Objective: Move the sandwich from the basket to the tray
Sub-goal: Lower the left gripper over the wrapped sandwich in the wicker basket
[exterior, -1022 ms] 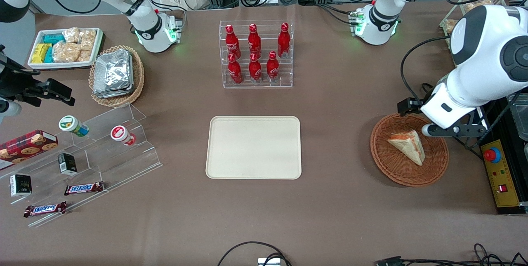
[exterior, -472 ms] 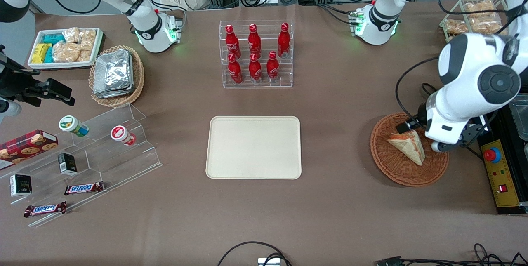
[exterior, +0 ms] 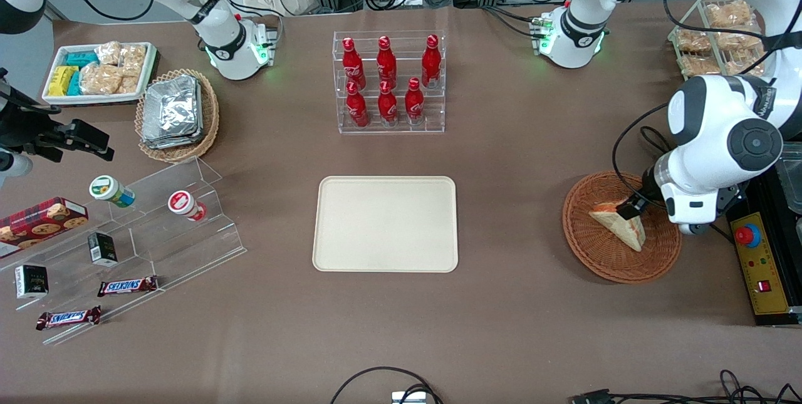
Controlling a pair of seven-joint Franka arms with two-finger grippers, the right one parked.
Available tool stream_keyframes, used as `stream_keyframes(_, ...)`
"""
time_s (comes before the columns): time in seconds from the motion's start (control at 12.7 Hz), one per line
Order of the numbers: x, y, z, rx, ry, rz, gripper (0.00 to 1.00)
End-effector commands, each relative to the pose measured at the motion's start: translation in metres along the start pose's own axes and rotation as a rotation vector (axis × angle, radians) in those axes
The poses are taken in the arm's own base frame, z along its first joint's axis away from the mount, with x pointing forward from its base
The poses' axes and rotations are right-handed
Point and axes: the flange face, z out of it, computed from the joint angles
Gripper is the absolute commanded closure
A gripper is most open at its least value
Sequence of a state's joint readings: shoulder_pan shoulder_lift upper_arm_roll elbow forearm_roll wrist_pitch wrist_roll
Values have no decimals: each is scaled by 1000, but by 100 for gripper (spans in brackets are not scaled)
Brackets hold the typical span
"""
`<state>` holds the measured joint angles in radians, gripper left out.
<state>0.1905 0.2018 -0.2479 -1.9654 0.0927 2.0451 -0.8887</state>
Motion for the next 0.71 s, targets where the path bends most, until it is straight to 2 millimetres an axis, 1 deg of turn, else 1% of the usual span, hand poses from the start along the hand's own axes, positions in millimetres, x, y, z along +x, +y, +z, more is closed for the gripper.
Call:
stream_keyframes(0.0, 8, -12, 31, -29, 23, -47, 0)
stream_keyframes(0.16, 5, -14, 52, -51, 33, -45, 0)
stream_keyframes(0.24, 10, -22, 63, -59, 35, -59, 0)
stream_keyframes(0.31, 12, -25, 69, -67, 40, -63, 0)
stream_keyframes(0.47, 15, -21, 88, -89, 45, -62, 0)
stream_keyframes(0.55, 17, -22, 99, -99, 44, -66, 0)
stream_keyframes(0.63, 19, -32, 111, -105, 42, -80, 0)
